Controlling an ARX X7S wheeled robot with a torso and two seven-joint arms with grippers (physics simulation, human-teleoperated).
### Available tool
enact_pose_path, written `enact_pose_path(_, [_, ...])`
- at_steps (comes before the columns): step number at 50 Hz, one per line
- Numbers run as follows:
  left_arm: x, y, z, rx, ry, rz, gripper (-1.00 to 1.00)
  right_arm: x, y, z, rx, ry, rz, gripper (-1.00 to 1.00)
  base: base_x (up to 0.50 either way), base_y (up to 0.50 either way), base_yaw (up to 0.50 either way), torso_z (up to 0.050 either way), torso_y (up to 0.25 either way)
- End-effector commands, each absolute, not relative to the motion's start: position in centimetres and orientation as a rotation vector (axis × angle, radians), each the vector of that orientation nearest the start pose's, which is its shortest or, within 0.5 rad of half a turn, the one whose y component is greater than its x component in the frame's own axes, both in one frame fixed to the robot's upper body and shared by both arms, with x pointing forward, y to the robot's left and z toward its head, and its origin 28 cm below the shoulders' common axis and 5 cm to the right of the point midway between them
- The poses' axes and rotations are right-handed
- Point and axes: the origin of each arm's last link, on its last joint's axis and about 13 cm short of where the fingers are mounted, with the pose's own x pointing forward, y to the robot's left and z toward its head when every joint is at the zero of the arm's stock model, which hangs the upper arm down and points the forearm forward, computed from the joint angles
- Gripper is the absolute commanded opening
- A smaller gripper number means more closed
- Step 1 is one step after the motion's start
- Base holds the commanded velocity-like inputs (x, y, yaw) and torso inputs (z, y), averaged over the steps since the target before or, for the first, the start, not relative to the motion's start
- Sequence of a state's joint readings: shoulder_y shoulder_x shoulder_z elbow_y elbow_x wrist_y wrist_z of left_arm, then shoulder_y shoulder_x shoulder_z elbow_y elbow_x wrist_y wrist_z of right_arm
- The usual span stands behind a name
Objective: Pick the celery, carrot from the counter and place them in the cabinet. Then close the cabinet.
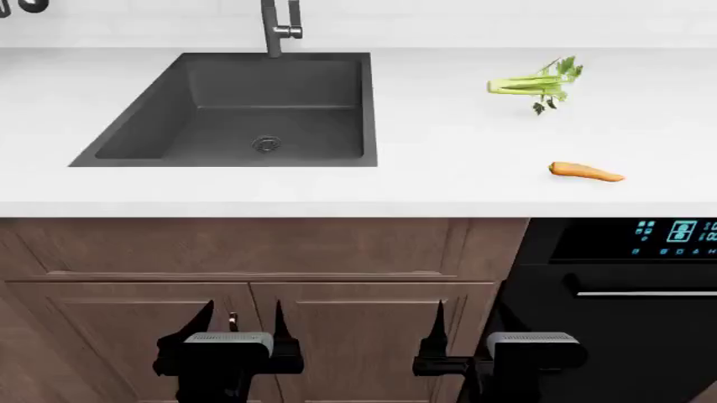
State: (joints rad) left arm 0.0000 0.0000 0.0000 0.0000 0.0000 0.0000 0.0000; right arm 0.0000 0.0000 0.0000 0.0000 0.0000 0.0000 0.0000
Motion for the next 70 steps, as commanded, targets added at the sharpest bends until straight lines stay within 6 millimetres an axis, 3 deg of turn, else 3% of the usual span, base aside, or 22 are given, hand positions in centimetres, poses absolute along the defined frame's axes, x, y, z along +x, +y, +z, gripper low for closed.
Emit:
enact_pose_path(1, [21.1,20.5,1.5,0.0,-0.002,-0.002,1.0,21.1,-9.6,1.3,-0.001,0.004,-0.002,1.0,0.0,0.0,0.0,0.0,0.0])
enact_pose_path(13, [21.6,20.3,2.4,-0.007,-0.008,-0.011,1.0,20.9,-9.9,2.4,-0.016,-0.011,-0.015,1.0,0.0,0.0,0.0,0.0,0.0])
enact_pose_path(31, [23.4,20.8,10.9,0.028,-0.091,-0.115,1.0,22.0,-11.3,9.3,-0.009,-0.104,-0.007,1.0,0.0,0.0,0.0,0.0,0.0])
enact_pose_path(42, [24.4,21.3,15.5,0.049,-0.121,-0.217,1.0,21.5,-12.6,13.8,-0.044,-0.188,0.047,1.0,0.11,-0.11,0.0,0.0,0.0])
enact_pose_path(61, [23.6,20.8,19.5,0.119,-0.21,-0.267,1.0,20.3,-14.1,17.1,-0.067,-0.277,0.051,1.0,0.33,-0.33,0.0,0.0,0.0])
enact_pose_path(70, [23.3,21.1,20.8,0.139,-0.235,-0.272,1.0,20.0,-14.1,18.4,-0.065,-0.309,0.058,1.0,0.05,0.0,-0.49,0.0,0.0])
